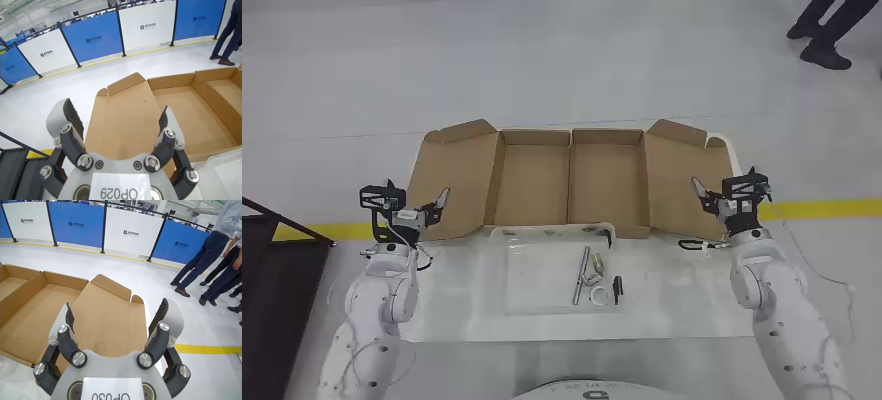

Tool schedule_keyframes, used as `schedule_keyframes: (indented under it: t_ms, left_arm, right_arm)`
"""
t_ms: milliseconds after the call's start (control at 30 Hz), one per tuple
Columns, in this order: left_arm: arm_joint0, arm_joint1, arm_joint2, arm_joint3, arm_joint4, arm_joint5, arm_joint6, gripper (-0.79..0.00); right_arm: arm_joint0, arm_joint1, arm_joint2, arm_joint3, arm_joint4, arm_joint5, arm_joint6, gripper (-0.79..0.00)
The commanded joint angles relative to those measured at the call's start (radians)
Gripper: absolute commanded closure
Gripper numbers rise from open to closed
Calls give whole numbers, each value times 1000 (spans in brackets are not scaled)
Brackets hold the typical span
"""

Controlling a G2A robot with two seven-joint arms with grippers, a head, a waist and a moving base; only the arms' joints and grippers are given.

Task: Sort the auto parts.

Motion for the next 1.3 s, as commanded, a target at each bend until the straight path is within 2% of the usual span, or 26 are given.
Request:
schedule_keyframes:
  t_ms: [0,633,833,967,1200,1267]
  left_arm:
    - [0,0,0,0,0,0,0,-785]
    - [0,0,0,0,0,0,0,-785]
    - [0,0,0,0,0,0,0,-785]
    - [0,0,0,0,0,0,0,-785]
    - [0,0,0,0,0,0,0,-785]
    - [0,0,0,0,0,0,0,-785]
  right_arm:
    - [0,0,0,0,0,0,0,-785]
    - [1,-1,-4,-2,3,-5,-2,-785]
    - [57,-3,-77,-41,63,-180,51,-785]
    - [89,-2,-128,-50,135,-335,93,-785]
    - [98,0,-106,-51,135,-349,86,-785]
    - [99,0,-117,-45,176,-383,103,-785]
